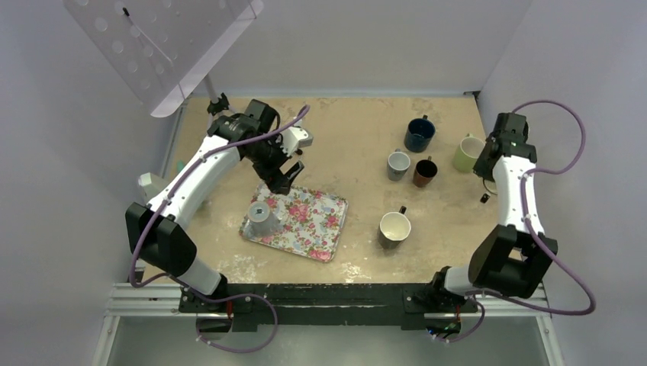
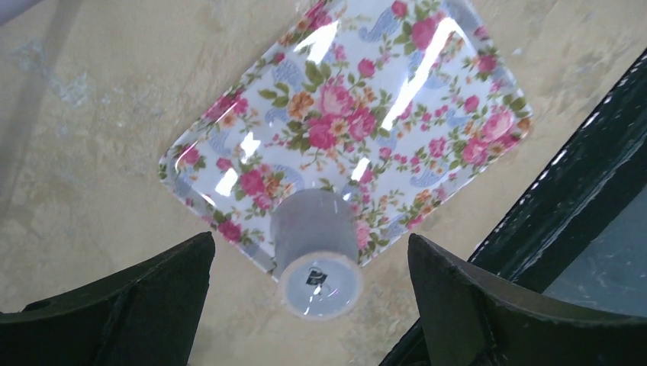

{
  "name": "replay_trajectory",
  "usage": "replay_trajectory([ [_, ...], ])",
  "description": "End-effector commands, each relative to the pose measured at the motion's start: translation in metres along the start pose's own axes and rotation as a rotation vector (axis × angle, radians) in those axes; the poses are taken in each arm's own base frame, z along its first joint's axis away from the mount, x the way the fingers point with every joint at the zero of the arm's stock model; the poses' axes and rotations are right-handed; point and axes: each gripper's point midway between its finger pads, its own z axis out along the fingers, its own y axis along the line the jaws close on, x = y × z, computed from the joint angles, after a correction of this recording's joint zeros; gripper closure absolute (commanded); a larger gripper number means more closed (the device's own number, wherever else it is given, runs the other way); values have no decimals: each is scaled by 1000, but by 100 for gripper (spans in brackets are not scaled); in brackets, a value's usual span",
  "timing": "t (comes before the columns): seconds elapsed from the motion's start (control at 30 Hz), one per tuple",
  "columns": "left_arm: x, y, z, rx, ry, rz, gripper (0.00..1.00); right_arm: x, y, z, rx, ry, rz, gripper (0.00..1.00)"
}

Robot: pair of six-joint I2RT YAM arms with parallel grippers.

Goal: Turn the mug right side up

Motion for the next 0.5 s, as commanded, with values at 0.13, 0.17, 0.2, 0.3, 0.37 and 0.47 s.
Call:
replay_trajectory([
  [0.13, 57, 9, -24, -96, 153, 120, 0, 13, 12, 41, -148, 77, -31, 100],
  [0.17, 62, 8, -25, -85, 150, 106, 0, 15, 13, 46, -152, 95, -32, 100],
  [0.2, 66, 6, -26, -76, 145, 97, 0, 18, 14, 51, -147, 112, -35, 100],
  [0.3, 82, 8, -27, -94, 159, 75, 2, 26, 11, 62, -117, 154, -43, 100],
  [0.37, 93, 7, -25, -104, 173, 49, 3, 27, 12, 66, -125, 162, -36, 100],
  [0.47, 113, 0, -20, -69, 172, -10, 7, 29, 21, 72, -172, 182, -24, 100],
])
